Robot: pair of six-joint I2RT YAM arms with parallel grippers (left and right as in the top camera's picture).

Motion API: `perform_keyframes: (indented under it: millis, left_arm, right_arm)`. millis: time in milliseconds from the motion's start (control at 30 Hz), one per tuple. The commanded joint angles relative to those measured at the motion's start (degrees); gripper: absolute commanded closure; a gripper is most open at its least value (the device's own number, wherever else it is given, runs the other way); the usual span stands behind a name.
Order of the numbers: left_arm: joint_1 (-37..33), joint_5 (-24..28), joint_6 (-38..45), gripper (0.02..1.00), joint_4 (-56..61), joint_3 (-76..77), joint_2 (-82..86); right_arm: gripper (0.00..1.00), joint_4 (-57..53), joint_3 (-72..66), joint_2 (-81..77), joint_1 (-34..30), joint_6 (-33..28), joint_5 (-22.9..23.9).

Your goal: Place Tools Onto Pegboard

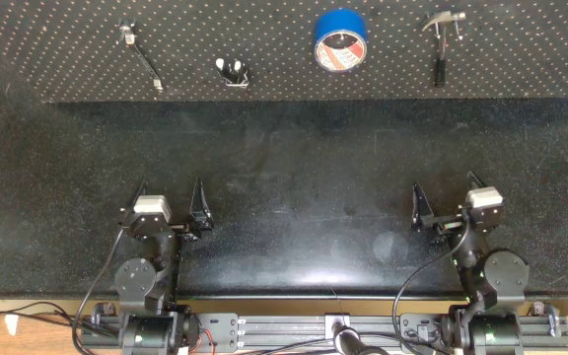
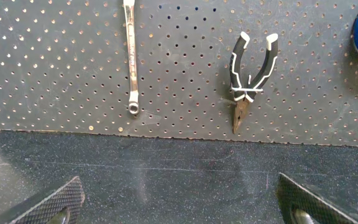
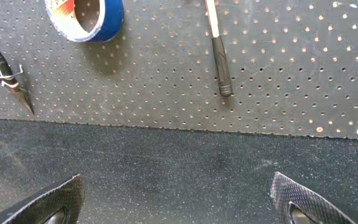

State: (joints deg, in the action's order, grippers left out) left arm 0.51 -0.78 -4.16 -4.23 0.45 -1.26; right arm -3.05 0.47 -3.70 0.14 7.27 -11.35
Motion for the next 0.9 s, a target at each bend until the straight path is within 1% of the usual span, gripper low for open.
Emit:
perform_keyframes:
  millis: [33, 133, 900]
  left_arm:
    - [-0.13, 0.42, -0.09, 0.023, -0.31, -0.13, 0.48]
    - [-0.13, 0.42, -0.07, 0.023, -0.31, -0.13, 0.48]
    - [-0.13, 0.42, -0.07, 0.023, -0.31, -0.13, 0.48]
  right_arm:
    - [0.023, -0.39, -0.22, 3.69, 1.53, 0.57, 1.99]
    - [0.027, -0.39, -0.22, 3.69, 3.5, 0.39, 1.97]
    - [0.023, -0.37, -0.22, 3.65, 3.5, 0.42, 1.92]
